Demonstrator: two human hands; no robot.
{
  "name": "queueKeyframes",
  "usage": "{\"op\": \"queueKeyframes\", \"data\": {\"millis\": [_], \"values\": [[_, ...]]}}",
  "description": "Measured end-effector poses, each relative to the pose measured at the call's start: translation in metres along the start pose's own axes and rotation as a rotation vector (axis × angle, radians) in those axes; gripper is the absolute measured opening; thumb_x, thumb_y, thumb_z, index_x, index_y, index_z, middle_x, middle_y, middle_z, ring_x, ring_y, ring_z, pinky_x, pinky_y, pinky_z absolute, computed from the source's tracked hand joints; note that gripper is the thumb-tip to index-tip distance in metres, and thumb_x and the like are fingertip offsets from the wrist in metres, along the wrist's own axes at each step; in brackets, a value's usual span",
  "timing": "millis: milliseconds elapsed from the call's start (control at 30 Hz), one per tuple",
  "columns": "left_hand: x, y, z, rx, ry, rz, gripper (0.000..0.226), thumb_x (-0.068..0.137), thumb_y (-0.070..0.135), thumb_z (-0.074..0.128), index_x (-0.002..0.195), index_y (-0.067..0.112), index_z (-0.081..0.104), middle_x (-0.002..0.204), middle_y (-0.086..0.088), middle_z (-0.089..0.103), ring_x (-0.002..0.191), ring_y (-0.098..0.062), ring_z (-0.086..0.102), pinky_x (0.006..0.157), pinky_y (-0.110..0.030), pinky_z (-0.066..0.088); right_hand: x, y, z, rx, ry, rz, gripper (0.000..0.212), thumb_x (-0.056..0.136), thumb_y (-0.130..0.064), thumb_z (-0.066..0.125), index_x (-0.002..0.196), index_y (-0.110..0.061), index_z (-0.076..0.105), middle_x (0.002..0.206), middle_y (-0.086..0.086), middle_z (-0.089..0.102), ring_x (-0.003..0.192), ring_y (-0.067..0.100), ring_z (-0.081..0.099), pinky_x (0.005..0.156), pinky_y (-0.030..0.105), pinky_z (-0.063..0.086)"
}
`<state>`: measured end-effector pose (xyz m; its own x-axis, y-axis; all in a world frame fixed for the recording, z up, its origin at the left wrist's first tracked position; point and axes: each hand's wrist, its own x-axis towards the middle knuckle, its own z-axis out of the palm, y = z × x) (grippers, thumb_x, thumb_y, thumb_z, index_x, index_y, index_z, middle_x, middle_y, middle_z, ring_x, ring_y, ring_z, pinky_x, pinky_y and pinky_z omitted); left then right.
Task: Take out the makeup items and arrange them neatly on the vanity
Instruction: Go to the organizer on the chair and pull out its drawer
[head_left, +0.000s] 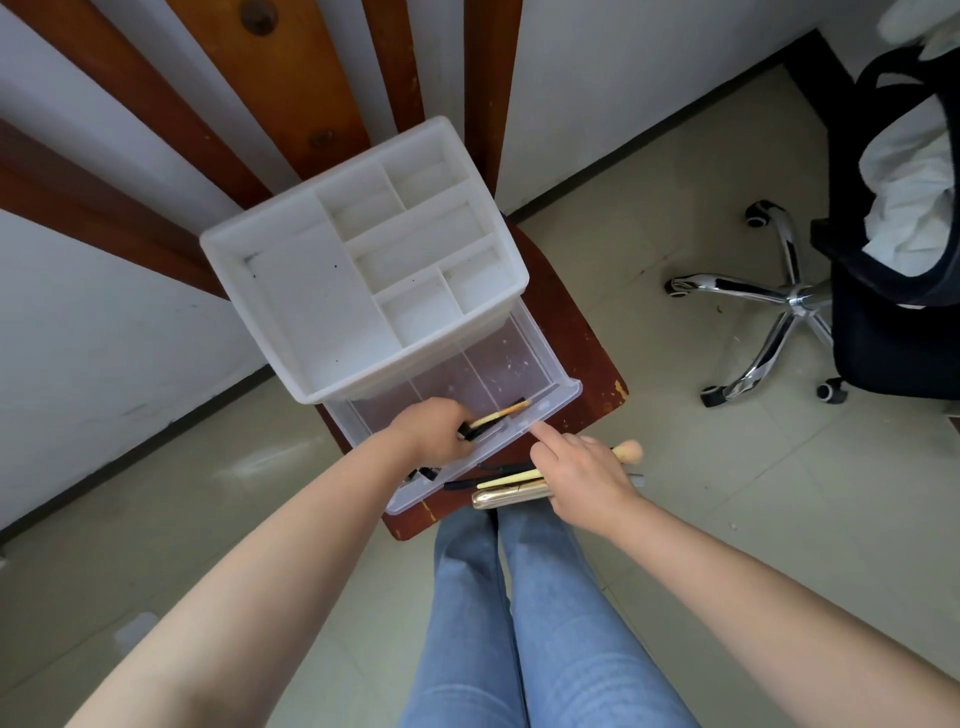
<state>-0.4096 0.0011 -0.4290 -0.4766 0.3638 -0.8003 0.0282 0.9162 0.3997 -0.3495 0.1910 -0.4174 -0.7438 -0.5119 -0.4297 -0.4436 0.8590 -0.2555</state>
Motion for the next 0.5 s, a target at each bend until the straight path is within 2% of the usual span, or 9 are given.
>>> {"op": "queueKeyframes", "data": {"millis": [100,233,300,367,433,500], "values": [[-0.025,-0.005,-0.003,0.027,0.130,-0.065,0.023,0.090,0.028,0.051,0.097,0.007,0.058,0.082,-0.004,0.053,0.078,-0.025,0.053,0.063,-0.029,0.037,0.004,-0.001,-0.007,-0.085,-0.002,-0.068,0.051,0.013,-0.004,0.079,0.057,-0.015,0.055,0.105,0.009,0.069,0.044,0.016,0.054,0.043,0.019,0.042],[-0.076,-0.017,-0.010,0.013,0.390,-0.162,0.023,0.089,0.025,0.050,0.101,0.007,0.055,0.094,-0.011,0.062,0.090,-0.032,0.059,0.064,-0.031,0.038,0.022,-0.014,-0.021,-0.169,-0.050,-0.182,0.046,0.023,-0.003,0.079,0.060,-0.016,0.055,0.129,0.011,0.057,0.047,0.017,0.053,0.044,0.020,0.037],[-0.099,-0.025,-0.012,0.026,0.458,-0.231,0.024,0.089,0.023,0.048,0.106,0.008,0.054,0.097,-0.012,0.064,0.091,-0.034,0.059,0.063,-0.030,0.036,0.037,-0.028,-0.034,-0.200,-0.151,-0.230,0.037,0.047,-0.003,0.077,0.076,-0.012,0.058,0.147,0.011,0.035,0.063,0.022,0.058,0.054,0.027,0.040],[-0.114,-0.036,-0.011,0.042,0.482,-0.313,0.026,0.090,0.024,0.047,0.110,0.009,0.052,0.098,-0.014,0.065,0.093,-0.035,0.059,0.063,-0.030,0.035,0.054,-0.039,-0.042,-0.216,-0.218,-0.241,0.030,0.073,-0.002,0.062,0.100,-0.009,0.054,0.157,0.007,0.002,0.088,0.027,0.057,0.066,0.034,0.038],[-0.123,-0.047,-0.009,0.040,0.504,-0.376,0.026,0.091,0.025,0.045,0.108,0.006,0.050,0.097,-0.015,0.064,0.091,-0.036,0.059,0.062,-0.032,0.035,0.070,-0.047,-0.052,-0.256,-0.244,-0.211,0.032,0.080,-0.003,0.056,0.110,-0.009,0.050,0.157,0.004,-0.007,0.097,0.028,0.054,0.069,0.035,0.038],[-0.127,-0.055,-0.004,0.022,0.534,-0.414,0.025,0.091,0.024,0.044,0.104,0.004,0.049,0.096,-0.016,0.063,0.089,-0.037,0.058,0.062,-0.034,0.037,0.085,-0.050,-0.058,-0.290,-0.223,-0.196,0.034,0.081,-0.004,0.056,0.114,-0.008,0.049,0.157,0.005,-0.003,0.097,0.028,0.054,0.070,0.035,0.039]]}}
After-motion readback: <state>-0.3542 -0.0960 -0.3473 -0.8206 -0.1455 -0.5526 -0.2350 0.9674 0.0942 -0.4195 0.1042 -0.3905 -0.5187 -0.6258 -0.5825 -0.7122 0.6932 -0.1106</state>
